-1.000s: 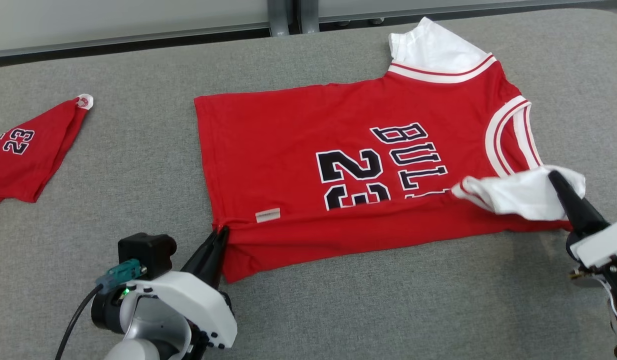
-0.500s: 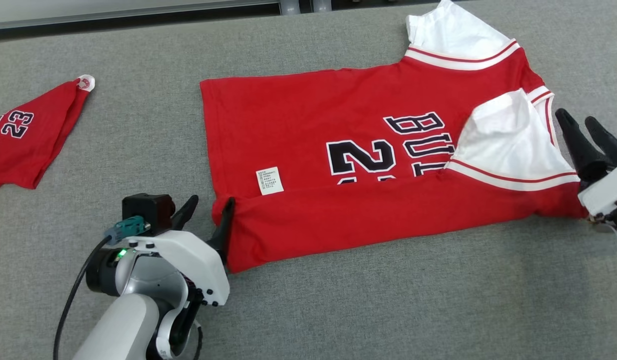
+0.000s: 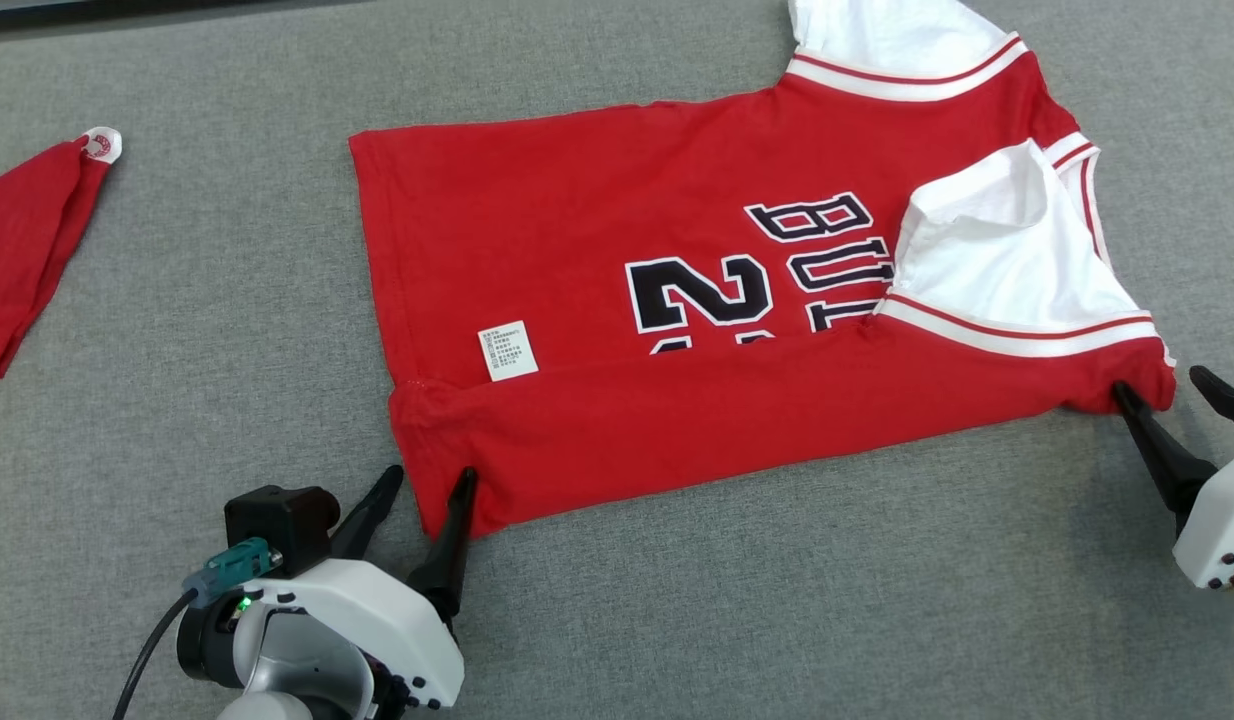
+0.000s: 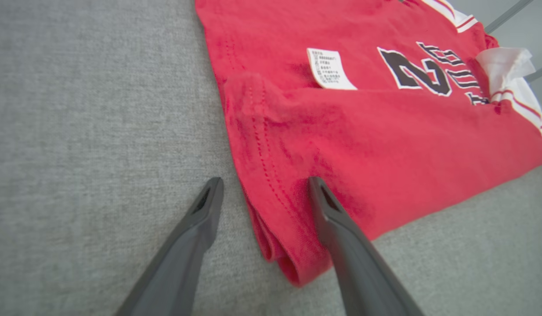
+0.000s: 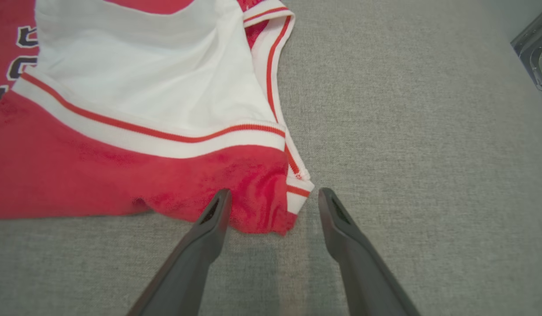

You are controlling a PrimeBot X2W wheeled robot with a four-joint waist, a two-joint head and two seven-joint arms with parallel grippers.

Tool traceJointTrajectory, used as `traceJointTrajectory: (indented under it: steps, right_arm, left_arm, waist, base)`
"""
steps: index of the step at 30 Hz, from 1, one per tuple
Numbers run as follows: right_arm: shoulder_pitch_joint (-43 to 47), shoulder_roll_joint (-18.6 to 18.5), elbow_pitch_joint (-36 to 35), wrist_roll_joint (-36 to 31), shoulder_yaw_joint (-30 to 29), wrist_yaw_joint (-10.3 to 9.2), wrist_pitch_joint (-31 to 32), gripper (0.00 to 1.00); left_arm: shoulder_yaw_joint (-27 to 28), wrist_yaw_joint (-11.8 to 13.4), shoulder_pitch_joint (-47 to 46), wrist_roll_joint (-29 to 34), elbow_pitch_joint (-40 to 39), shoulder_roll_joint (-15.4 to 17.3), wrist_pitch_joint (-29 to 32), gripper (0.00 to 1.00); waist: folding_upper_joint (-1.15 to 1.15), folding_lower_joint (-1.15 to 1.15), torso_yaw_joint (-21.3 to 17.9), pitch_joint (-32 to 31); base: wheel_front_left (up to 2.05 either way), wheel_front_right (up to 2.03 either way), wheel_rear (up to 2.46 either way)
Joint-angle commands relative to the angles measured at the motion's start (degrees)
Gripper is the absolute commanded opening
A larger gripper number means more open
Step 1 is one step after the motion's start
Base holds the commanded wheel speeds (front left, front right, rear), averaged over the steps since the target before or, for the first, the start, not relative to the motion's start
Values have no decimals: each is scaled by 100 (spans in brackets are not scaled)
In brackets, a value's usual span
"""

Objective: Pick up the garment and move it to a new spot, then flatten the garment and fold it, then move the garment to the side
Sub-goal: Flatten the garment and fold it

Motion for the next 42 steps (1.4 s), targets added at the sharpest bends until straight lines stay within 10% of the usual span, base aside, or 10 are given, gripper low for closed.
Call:
traceJointTrajectory:
  steps: [1,6,8,9,10,26,27,28,42]
  right_arm:
    - [-88,-15,47,-75,-6,11,-6,100]
    - [-249,110,436,-150,9,6,148,100]
    - [-277,147,565,-31,102,6,252,100]
    - [-292,135,614,20,174,6,291,76]
    - [-306,141,656,231,283,6,319,0]
    - [747,-1343,-137,1926,622,5,1162,4]
    - [805,-1365,-112,1932,632,4,1150,26]
    - [852,-1388,-95,1886,671,5,1130,100]
    - [-481,-2079,-1492,1786,71,5,1216,100]
  left_arm:
    - [-37,58,179,-1,143,46,80,100]
    - [-151,29,181,-24,245,91,284,90]
    - [-223,-61,164,-82,304,73,329,15]
    - [-286,-138,151,-117,351,76,395,0]
    - [-375,-252,162,-179,420,69,432,0]
    - [-30,-289,1160,-668,-1067,810,783,0]
    - [-38,-260,1212,-654,-1062,815,764,24]
    - [-52,-248,1236,-632,-1052,784,723,96]
    - [417,-138,-231,-159,-1813,1252,1054,100]
  waist:
    - [0,0,30,80]
    - [0,0,126,217]
    - [0,0,145,231]
    - [0,0,149,222]
    - [0,0,135,171]
    - [0,0,8,-285]
    - [0,0,6,-262]
    - [0,0,7,-242]
    - [0,0,203,666]
  base:
    - [0,0,0]
    - [0,0,0]
    - [0,0,0]
    - [0,0,0]
    - [0,0,0]
    - [0,0,0]
    - [0,0,0]
    - [0,0,0]
    - [0,0,0]
